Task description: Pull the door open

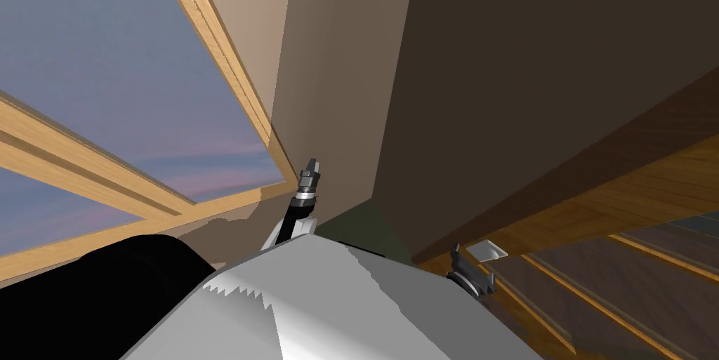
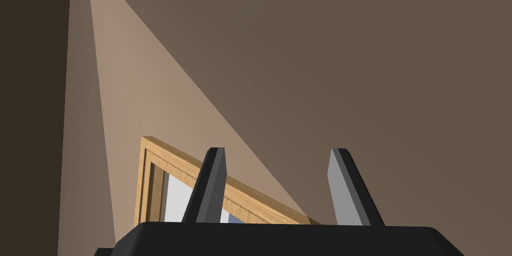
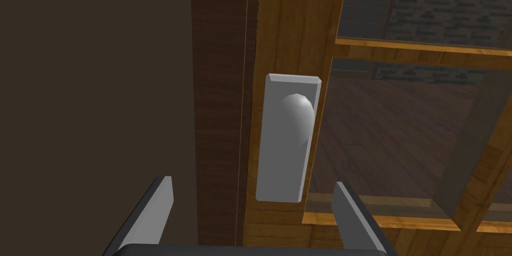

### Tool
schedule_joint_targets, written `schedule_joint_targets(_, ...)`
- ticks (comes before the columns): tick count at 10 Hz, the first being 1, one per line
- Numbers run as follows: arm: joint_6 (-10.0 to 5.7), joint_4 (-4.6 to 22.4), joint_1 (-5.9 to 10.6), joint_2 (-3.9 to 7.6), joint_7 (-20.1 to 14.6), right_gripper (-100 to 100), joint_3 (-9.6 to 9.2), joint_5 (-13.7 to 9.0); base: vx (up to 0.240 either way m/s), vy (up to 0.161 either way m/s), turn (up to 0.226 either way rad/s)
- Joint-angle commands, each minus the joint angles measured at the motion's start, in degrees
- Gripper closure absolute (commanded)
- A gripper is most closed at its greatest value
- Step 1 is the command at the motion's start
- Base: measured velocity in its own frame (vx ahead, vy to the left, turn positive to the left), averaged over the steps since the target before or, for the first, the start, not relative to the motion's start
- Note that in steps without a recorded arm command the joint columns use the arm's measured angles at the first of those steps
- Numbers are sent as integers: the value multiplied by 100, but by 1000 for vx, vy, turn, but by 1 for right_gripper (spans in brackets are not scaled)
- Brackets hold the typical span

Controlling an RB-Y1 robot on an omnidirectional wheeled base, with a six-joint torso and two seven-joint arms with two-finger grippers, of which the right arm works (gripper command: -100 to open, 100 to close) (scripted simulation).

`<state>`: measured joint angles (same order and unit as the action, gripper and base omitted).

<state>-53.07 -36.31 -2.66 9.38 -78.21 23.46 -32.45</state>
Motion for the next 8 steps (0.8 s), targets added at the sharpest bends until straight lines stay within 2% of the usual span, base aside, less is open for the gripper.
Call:
schedule_joint_targets(1,10,-89,-213,81,-201,-100,33,22,141,9,68)
schedule_joint_targets(2,-6,-103,-304,109,-287,-100,45,37,112,-5,45)
schedule_joint_targets(4,-6,-103,-304,109,-287,-100,45,37,36,-7,1)
schedule_joint_targets(5,-38,-131,-487,166,-460,-100,70,64,66,-3,63)
schedule_joint_targets(8,-84,-172,-752,249,-712,-100,105,104,104,-37,53)
